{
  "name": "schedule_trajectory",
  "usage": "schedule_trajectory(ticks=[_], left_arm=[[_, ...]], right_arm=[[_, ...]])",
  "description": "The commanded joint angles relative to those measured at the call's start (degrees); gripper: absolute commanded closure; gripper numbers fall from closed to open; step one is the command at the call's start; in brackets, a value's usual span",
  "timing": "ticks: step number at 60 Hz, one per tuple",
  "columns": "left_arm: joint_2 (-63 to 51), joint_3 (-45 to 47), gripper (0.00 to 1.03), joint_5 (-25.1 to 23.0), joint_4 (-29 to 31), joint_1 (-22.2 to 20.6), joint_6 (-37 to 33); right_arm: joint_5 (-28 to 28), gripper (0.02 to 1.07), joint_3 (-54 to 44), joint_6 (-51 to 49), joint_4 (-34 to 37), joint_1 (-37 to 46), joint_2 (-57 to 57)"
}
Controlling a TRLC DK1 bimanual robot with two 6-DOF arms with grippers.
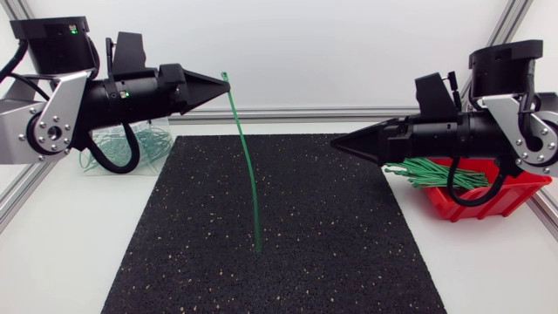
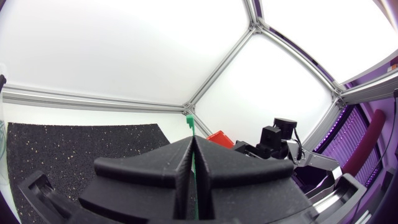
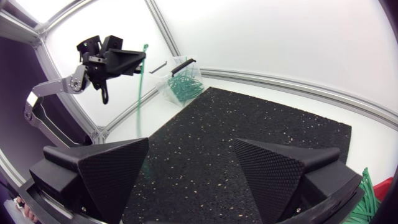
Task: Take a green cable tie from the red box, thread the tail through the head to close it, then place it in the transparent bin on the left.
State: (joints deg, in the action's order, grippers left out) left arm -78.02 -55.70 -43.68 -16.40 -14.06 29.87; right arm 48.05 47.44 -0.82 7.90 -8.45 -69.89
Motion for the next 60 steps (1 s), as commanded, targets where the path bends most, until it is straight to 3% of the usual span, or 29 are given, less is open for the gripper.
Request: schedule_trajectory(ticks=[1, 10, 14, 18, 35, 41, 51, 60], left_arm=[[1.82, -1.78, 1.00, -0.79, 1.90, -1.40, -2.36], [-0.38, -5.21, 1.00, -1.23, 12.36, -6.33, -10.36], [-2.14, -6.70, 1.00, -1.49, 14.91, -7.03, -12.55], [-4.07, -8.02, 1.00, -2.46, 16.49, -7.64, -13.61], [-15.41, -20.85, 1.00, -7.12, 32.93, -8.17, -23.80], [-17.69, -23.66, 1.00, -9.23, 35.48, -7.91, -24.68], [-20.86, -27.97, 1.00, -11.69, 40.22, -7.91, -26.88], [-23.50, -32.89, 1.00, -13.18, 46.73, -7.38, -30.31]], right_arm=[[-2.09, 0.06, -2.00, -5.24, 0.18, -0.08, -0.34], [-7.80, 0.06, -1.47, -17.55, 2.38, -3.42, 0.45], [-12.63, 0.06, -1.03, -24.23, 3.09, -5.70, 0.28], [-13.42, 0.06, -1.47, -30.21, 3.26, -7.46, 0.98], [-29.07, 0.06, -4.64, -53.41, -1.22, -17.13, 4.06], [-34.25, 0.06, -6.04, -60.26, -4.39, -20.20, 4.58], [-44.01, 0.07, -11.14, -72.04, -15.99, -26.80, 3.97], [-48.05, 0.07, -13.69, -79.25, -23.46, -31.89, 2.12]])
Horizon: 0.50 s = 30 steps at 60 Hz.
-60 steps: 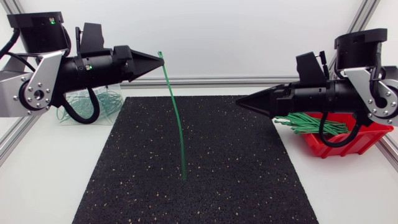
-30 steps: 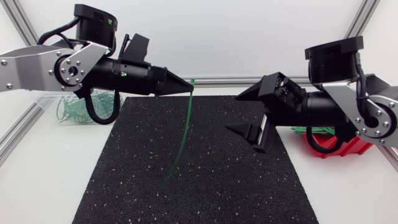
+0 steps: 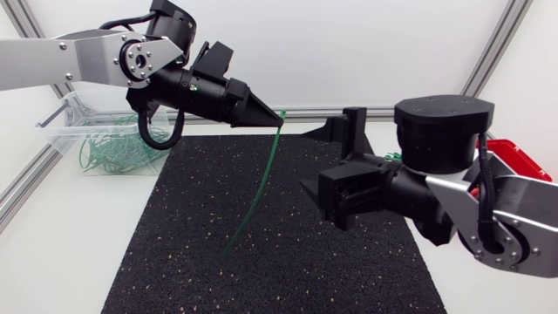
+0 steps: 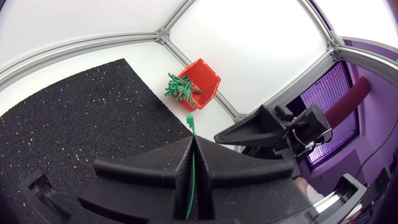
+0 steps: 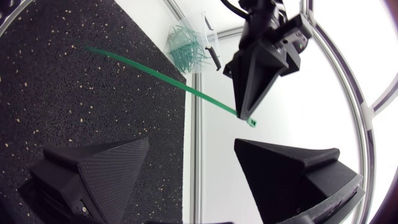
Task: Take a green cable tie from the red box, thread the tail through the head to close it, then place it in the transparent bin on the left.
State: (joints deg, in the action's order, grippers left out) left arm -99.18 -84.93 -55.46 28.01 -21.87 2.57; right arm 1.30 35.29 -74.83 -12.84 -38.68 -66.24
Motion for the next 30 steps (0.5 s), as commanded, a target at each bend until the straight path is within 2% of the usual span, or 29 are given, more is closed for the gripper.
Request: schedule_trajectory(ticks=[1, 11, 20, 30], left_arm=[[-2.69, -4.20, 1.00, -1.67, 3.02, 0.51, -3.53], [-5.41, -7.18, 1.00, -3.78, 10.05, 1.83, -9.07], [-7.17, -7.71, 1.00, -5.97, 12.07, 3.41, -10.83], [-9.54, -9.65, 1.00, -8.17, 18.48, 5.96, -16.54]], right_arm=[[-1.48, 0.07, -1.54, -5.59, -3.07, -1.93, -1.88], [-4.11, 0.12, -2.86, -11.66, -10.01, -5.53, -6.36], [-6.22, 0.12, -4.26, -17.19, -17.66, -8.61, -12.34], [-7.10, 0.14, -3.91, -22.12, -24.95, -10.81, -18.84]])
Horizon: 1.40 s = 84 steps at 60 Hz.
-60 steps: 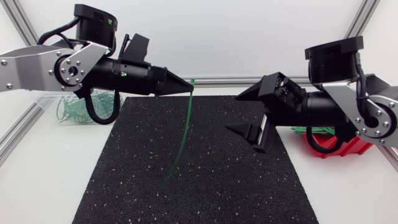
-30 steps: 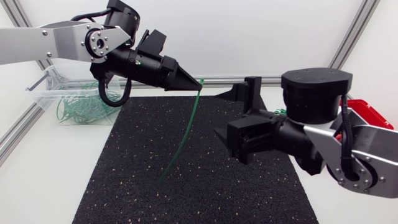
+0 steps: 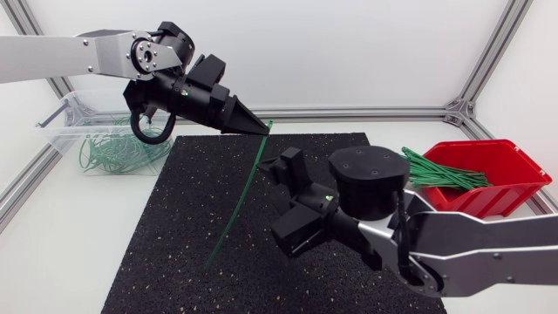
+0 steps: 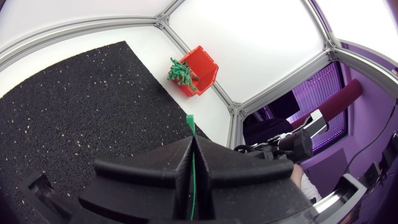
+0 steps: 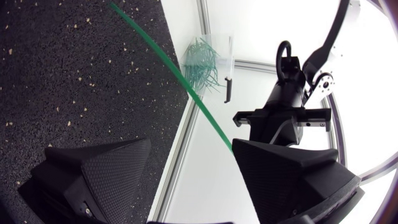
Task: Take a green cable tie from the red box, thread the tail through the head to close it, then place it in the transparent bin on the left.
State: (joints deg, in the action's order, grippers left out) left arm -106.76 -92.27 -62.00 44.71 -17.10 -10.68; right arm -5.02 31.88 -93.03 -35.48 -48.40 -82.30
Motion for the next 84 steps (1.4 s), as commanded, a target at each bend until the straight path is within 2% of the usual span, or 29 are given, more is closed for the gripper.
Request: schedule_trajectory(ticks=[1, 13, 23, 28, 33, 36, 45, 46, 48, 53, 84], left_arm=[[-1.96, -2.30, 1.00, -1.90, 1.87, 1.28, -3.30], [-5.12, -4.94, 1.00, -4.36, 9.26, 2.60, -8.75], [-10.49, -9.77, 1.00, -6.73, 21.65, 3.57, -16.48], [-11.72, -10.83, 1.00, -7.61, 25.08, 3.92, -17.10], [-11.63, -11.35, 1.00, -8.58, 26.40, 4.10, -16.83], [-11.72, -12.32, 1.00, -8.58, 26.57, 4.53, -15.78], [-12.95, -14.61, 1.00, -8.67, 27.98, 5.06, -14.99], [-12.95, -14.61, 1.00, -8.67, 27.98, 5.06, -14.99], [-13.12, -15.05, 1.00, -8.84, 28.07, 5.15, -14.64], [-13.47, -15.84, 1.00, -9.02, 28.77, 5.68, -14.55], [-14.00, -17.42, 1.00, -9.99, 30.79, 5.68, -14.81]], right_arm=[[-0.78, 0.15, -0.33, -3.91, -2.48, -1.17, -3.30], [-1.22, 0.16, 0.90, -6.72, -7.67, -3.54, -7.96], [-1.93, 0.16, 1.52, -8.22, -12.86, -6.00, -10.86], [-2.02, 0.21, 1.87, -8.57, -13.91, -7.32, -11.04], [-2.54, 0.21, 2.93, -8.57, -14.53, -8.55, -12.00], [-2.63, 0.26, 3.45, -8.66, -14.61, -9.17, -12.80], [-2.63, 0.47, 4.86, -8.83, -15.32, -10.40, -14.82], [-2.63, 0.47, 4.86, -8.83, -15.32, -10.40, -14.82], [-2.63, 0.60, 5.12, -8.83, -15.49, -10.92, -15.17], [-2.63, 0.72, 4.95, -8.74, -15.76, -12.07, -15.43], [-3.60, 0.73, 5.65, -9.27, -18.57, -16.99, -20.35]])
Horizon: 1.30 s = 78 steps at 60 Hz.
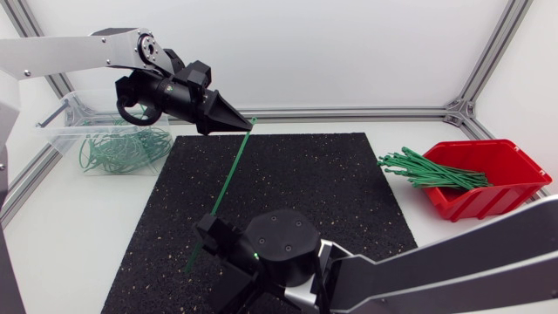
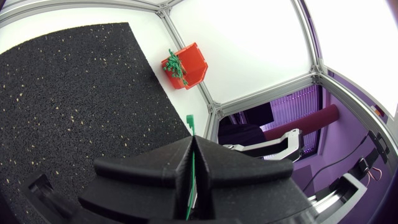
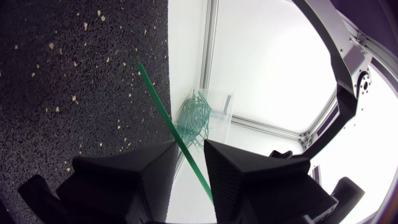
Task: Take a green cable tie from the red box, thread the tail through the head to close it, then place it in the transparent bin on the left.
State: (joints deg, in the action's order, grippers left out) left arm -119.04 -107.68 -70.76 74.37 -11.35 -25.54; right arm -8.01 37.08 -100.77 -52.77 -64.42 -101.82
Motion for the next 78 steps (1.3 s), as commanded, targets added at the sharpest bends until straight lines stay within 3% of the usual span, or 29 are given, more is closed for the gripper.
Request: schedule_trajectory(ticks=[1, 78], left_arm=[[-1.81, -2.10, 1.00, -1.22, 1.13, -0.16, 0.05], [-2.77, -6.67, 1.00, -1.22, 2.45, -0.69, 2.07]], right_arm=[[-0.60, 0.73, 0.36, -1.53, -1.37, -1.06, -0.92], [1.77, 0.89, -2.89, -1.53, -4.27, -1.93, -3.74]])
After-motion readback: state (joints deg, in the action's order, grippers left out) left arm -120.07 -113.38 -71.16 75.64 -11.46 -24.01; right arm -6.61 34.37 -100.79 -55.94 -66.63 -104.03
